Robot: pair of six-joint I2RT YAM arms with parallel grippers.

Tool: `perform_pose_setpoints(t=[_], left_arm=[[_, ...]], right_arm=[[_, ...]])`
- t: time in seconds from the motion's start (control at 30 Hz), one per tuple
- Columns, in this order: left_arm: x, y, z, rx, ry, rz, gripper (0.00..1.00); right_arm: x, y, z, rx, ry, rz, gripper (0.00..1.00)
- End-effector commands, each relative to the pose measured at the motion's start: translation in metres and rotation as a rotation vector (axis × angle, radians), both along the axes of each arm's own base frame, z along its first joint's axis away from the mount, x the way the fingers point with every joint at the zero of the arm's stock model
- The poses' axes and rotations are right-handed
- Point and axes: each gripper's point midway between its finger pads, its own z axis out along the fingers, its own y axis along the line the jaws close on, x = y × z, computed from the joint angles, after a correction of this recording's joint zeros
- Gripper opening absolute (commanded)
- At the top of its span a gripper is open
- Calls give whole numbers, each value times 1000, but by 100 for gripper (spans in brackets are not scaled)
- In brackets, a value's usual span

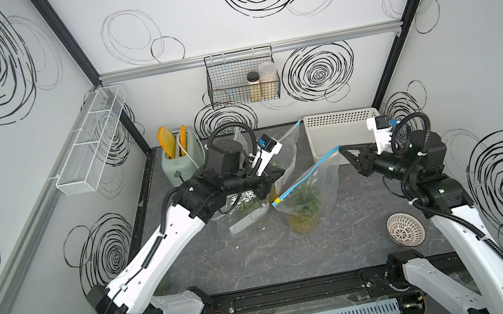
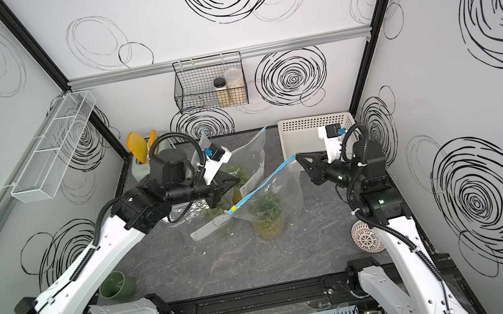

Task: Open the zip-top bag and take out the pineapple
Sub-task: Unzip the zipper on the zipper food storage bag, then adjust the zipper food storage bag at the center of the board.

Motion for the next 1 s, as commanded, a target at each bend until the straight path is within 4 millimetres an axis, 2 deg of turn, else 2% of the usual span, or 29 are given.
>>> perform_pose_setpoints(t=[0.0, 0.1, 0.23, 0.3, 0.4, 0.47, 0.6, 0.77, 0.8, 0.87, 0.97], left_arm=[[0, -17, -7, -39, 7, -88, 0], [0, -21, -35, 6, 54, -82, 0], [-9, -23, -64, 21, 100, -68, 0], [-16, -25, -77, 16, 130, -65, 0], [-29, -34, -87, -2, 157, -65, 0], [-38, -40, -90, -3, 157, -61, 0], [-53, -53, -91, -46, 175, -56, 0], [-59, -61, -84, -101, 172, -31, 0], [-58, -61, -83, -102, 167, -18, 2], [-54, -56, -80, -95, 150, 12, 13], [-48, -43, -72, -75, 114, 58, 26]], right_arm=[[-16, 1, -36, -29, 174, -64, 14], [-32, 12, -69, -31, 309, -48, 14], [-48, 21, -118, -16, 430, -38, 16], [-48, 25, -136, -5, 460, -29, 18], [-38, 33, -150, 1, 463, -2, 22], [-28, 38, -152, -8, 455, 7, 24], [-10, 49, -142, -4, 401, 46, 31], [10, 60, -129, 18, 362, 98, 37], [13, 59, -127, 12, 366, 92, 39], [17, 52, -124, -21, 371, 65, 44], [11, 37, -114, -70, 358, 39, 52]])
